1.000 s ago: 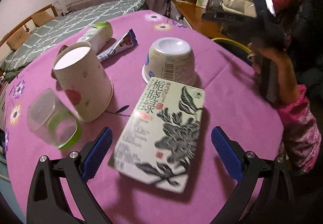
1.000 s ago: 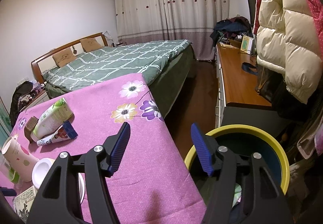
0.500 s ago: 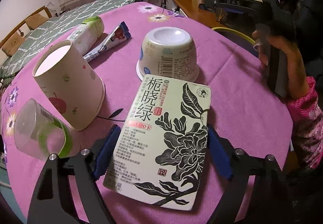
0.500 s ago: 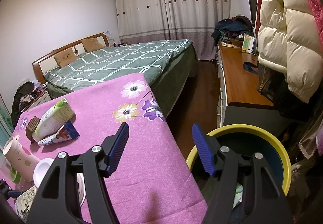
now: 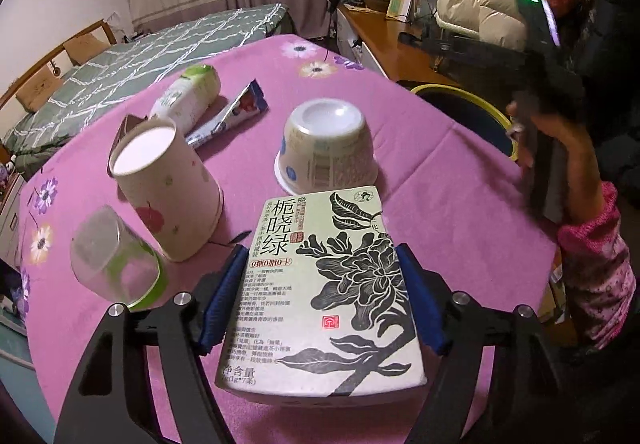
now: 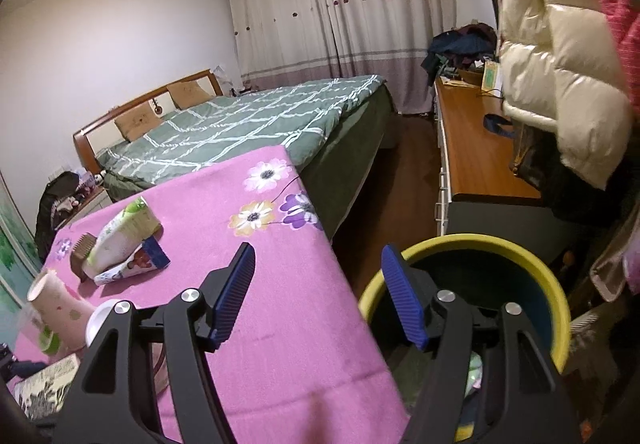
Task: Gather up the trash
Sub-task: 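Carry the white box over the bin and open the left tool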
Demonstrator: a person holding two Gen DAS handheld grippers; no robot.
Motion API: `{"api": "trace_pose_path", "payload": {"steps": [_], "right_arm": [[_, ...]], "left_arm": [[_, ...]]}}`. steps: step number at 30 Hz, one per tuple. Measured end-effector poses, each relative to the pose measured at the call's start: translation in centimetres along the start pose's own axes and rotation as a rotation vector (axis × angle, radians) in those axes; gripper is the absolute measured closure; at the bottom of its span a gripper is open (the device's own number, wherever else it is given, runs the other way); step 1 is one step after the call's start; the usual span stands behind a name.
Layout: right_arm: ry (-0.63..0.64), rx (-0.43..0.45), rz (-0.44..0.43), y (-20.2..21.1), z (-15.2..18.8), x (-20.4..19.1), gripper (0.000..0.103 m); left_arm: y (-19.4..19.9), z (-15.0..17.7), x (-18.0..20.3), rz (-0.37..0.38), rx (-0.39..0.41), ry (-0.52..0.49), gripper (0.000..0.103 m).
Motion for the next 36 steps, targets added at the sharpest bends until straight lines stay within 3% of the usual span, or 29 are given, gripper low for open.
{"api": "trace_pose_path", "payload": {"steps": [7, 15, 29, 36], "right_arm": [[0.005, 0.067, 0.024, 6.0, 0.0, 2.0, 0.04], [-0.025, 0.1, 0.115, 11.5, 0.7, 6.4, 0.04], [-0.061, 0.147, 0.275, 17.7, 1.9, 11.8, 0.04], [-0.075, 0.13, 0.305, 18.6, 2.5, 13.2, 0.04]], "left_arm": [[1.9, -2.3, 2.2, 0.025, 0.048, -0.033, 0.03], [1.4, -7.5, 8.3, 0.09, 0.091, -0.127, 0.03], [-5.3, -17.7, 24.0, 0.193, 0.126, -0.338, 0.03], [-9.5, -19.4, 27.8, 0.198, 0.086, -0.341, 0.029]]}}
Point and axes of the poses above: each gripper's, at about its wrist camera, not at the fingertips, and y roughly against the way its jaws point, x to its right, z to its underside, the point moved 3 cm from there along -y, roughly the way its jaws point, and after that the axes turned 13 degrees about -z, right-handed, at the moved point
